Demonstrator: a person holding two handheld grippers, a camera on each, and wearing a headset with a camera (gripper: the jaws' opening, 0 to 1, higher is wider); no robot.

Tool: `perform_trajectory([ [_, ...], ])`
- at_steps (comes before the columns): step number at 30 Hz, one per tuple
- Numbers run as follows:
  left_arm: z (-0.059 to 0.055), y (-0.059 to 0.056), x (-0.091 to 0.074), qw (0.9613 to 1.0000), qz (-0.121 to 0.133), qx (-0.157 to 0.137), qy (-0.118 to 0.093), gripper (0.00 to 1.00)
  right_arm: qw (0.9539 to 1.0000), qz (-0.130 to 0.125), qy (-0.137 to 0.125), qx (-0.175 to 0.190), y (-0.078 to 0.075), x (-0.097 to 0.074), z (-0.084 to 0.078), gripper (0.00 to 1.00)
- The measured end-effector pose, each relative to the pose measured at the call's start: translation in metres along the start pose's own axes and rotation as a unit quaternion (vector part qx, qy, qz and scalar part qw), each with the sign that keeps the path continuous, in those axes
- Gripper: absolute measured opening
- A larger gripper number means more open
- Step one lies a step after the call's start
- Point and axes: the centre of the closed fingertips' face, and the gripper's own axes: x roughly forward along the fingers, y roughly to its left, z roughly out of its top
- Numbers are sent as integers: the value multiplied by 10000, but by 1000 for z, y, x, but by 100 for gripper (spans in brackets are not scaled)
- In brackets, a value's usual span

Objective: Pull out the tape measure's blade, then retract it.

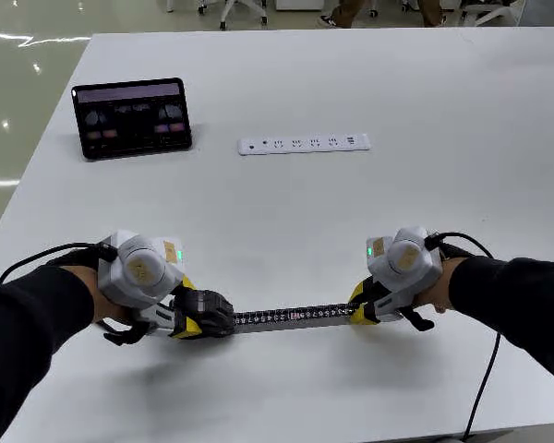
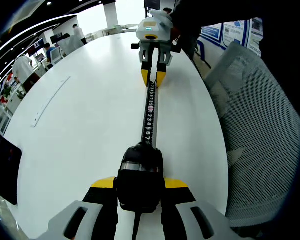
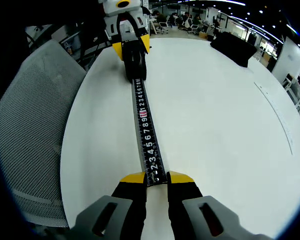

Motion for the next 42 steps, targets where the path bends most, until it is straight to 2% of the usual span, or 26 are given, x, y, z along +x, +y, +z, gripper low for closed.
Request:
perform_trajectory([
  [7,0,-1,0,10000,10,4,30,29,10000,-12,27,44,-2,-6,-10,11],
  [42,0,-3,-1,9999,79,-47,122,29,9998,-77,72,152,-6,-23,-36,11],
])
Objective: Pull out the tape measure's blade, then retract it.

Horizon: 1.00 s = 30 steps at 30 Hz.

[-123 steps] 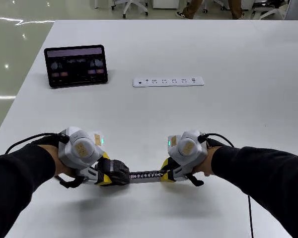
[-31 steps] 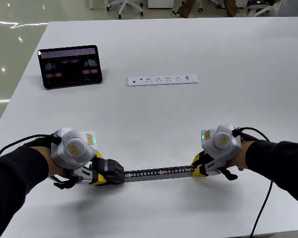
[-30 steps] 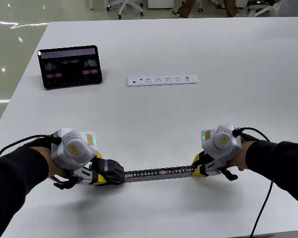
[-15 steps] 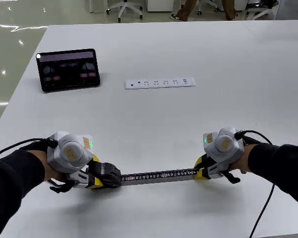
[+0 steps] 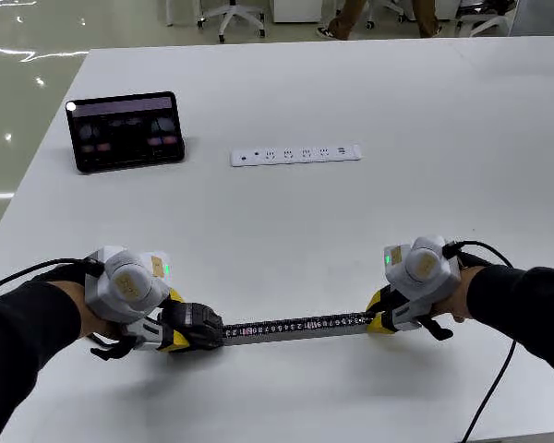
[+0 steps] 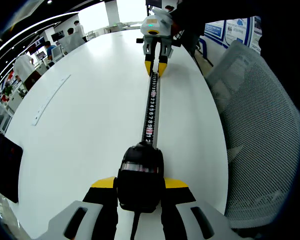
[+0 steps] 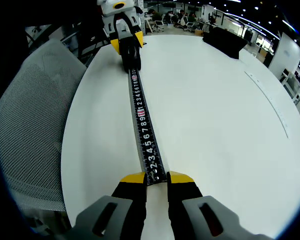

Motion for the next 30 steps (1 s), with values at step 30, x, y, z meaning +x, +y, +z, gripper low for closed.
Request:
perform_trajectory([
  [30,0,0,0,10000,5,-9,-41,29,9999,-69,84,1,-2,-1,-5,11],
])
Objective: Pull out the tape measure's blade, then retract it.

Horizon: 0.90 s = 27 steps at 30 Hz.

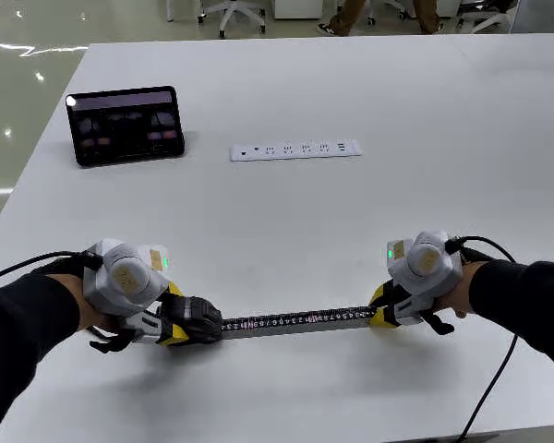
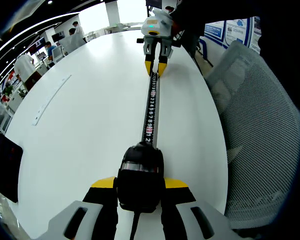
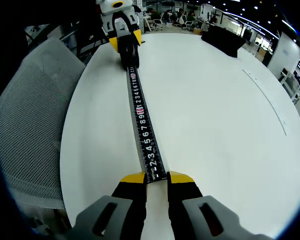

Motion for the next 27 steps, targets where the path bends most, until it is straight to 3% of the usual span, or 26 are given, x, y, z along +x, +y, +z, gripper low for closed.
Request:
perform_trajectory([
  [4,1,-1,0,10000,10,-52,-22,29,10000,15,15,2,0,0,0,11],
  [6,2,-1,-1,9997,57,243,56,29,10000,11,24,30,1,0,0,11],
  [8,2,-2,-2,9998,83,203,11,30,10000,-18,48,-36,2,1,1,11],
  [10,2,1,-5,9995,142,-215,-177,30,10000,-64,17,-71,2,0,1,12],
  [13,-10,4,-10,9993,166,-328,-48,32,9995,-272,-98,91,-2,-1,1,14],
  [16,-22,6,-17,9968,370,-715,30,40,9969,-662,-307,281,-7,-3,1,21],
  [18,-21,7,-20,9946,513,-875,-201,40,9946,-784,-502,453,-3,-5,4,29],
  [19,-22,9,-24,9920,683,-1011,-333,42,9934,-791,-599,571,1,-6,3,32],
  [21,-30,12,-28,9873,917,-1243,-371,52,9907,-949,-708,670,4,-10,3,38],
  [23,-38,10,-34,9802,1110,-1586,-415,62,9840,-1138,-962,977,7,-18,5,40],
  [24,-39,13,-39,9747,1348,-1700,-543,66,9805,-1168,-1105,1131,11,-22,7,41],
  [25,-35,11,-43,9725,1386,-1711,-759,68,9773,-1215,-1230,1226,14,-27,9,42],
  [26,-30,8,-48,9674,1395,-1857,-1012,69,9717,-1342,-1360,1390,15,-33,9,43],
  [27,-30,7,-51,9626,1435,-2011,-1107,70,9685,-1416,-1422,1474,16,-36,8,43],
])
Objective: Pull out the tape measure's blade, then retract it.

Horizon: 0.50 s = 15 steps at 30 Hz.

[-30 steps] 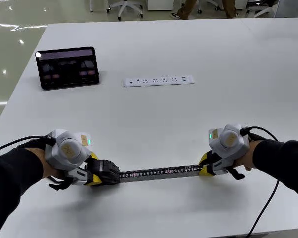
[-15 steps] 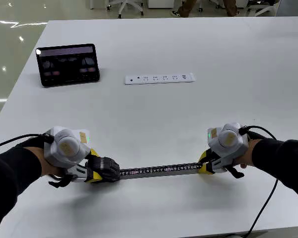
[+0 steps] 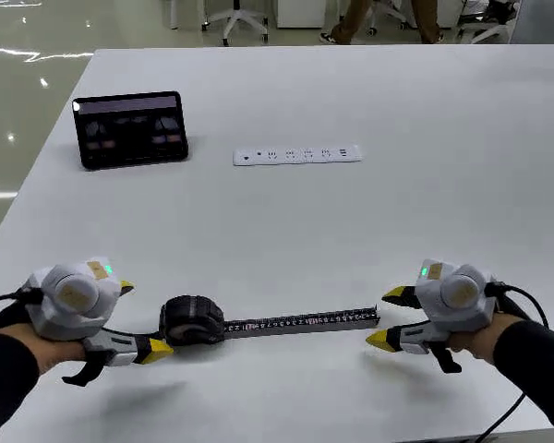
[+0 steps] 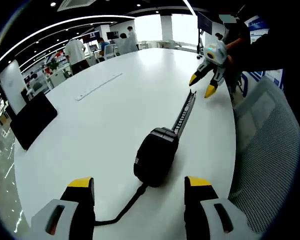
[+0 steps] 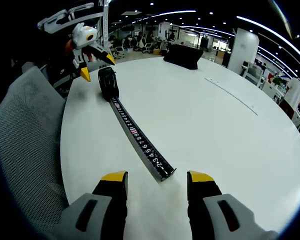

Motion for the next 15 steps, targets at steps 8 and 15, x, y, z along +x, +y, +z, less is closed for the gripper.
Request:
perform_trajectory([
  [8,0,10,-35,9914,540,-1001,-652,98,9990,-366,-254,44,-1,-42,-6,47],
  [15,-8,21,-65,9896,831,-924,-719,100,9972,-672,-326,72,-5,-78,-17,58],
])
